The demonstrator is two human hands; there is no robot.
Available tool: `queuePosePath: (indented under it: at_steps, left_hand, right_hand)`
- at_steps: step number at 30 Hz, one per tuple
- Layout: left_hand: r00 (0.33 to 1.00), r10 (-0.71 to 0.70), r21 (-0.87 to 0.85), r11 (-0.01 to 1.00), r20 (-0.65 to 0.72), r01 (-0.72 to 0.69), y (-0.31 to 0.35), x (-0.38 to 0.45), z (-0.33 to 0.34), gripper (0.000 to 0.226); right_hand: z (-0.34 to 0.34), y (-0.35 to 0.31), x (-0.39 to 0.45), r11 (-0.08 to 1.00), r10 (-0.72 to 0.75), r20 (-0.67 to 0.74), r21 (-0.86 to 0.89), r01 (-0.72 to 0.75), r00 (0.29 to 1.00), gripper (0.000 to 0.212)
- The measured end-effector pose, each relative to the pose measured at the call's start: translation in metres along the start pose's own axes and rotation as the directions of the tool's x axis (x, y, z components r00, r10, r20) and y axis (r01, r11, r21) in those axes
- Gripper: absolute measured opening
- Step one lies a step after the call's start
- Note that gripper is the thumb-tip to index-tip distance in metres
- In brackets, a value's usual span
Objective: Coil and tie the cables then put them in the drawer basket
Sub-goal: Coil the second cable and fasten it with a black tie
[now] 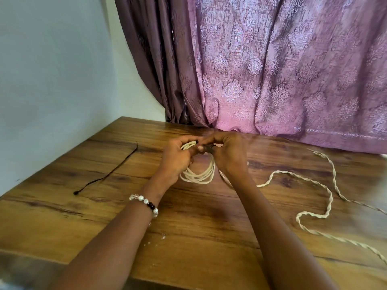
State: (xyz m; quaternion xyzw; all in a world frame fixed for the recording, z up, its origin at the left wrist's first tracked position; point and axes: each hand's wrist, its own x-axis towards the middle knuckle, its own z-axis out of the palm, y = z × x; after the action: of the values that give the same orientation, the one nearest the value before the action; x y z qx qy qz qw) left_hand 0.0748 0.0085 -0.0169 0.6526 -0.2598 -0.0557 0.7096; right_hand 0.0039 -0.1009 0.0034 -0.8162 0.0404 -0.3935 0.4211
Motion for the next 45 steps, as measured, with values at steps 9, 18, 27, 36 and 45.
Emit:
queuePosePath:
  at_steps: [9,18,27,36,45]
  left_hand:
    - [0.946,-0.307,-0.411,0.853,0.099,0.320,0.005,0.001,-0.001,0.016]
    - [0.986,-0.167,-0.228,0.961,-0.025,0.157,0.010,0.002,-0.010,0.015]
    - [0.811,0.536,0.500,0.649,0.235,-0.574,0.001,0.002,-0.015,0.018]
    - [0.688,0.671,0.575,0.459,0.274,-0.677,0.001,-0.002,-0.006,0.021]
    - [0.699,0.668,0.413,0.579,0.255,-0.703,-0.002,-0.003,0.002,0.024]
  right_hand:
    - [0.007,0.016,0.001,0.991,-0.059,-0.017,-0.125,0.057,0.998,0.029]
    - [-0.014,0.012,0.000,0.917,0.163,0.368,0.286,-0.278,0.916,0.019]
    - [-0.021,0.007,0.001,0.508,0.437,0.557,0.495,-0.705,0.706,0.032]
    - [-0.019,0.005,-0.002,0.264,0.535,0.566,0.594,-0.760,0.627,0.022]
    - [-0.012,-0.005,0.001,0.188,0.629,0.361,0.789,-0.585,0.689,0.018]
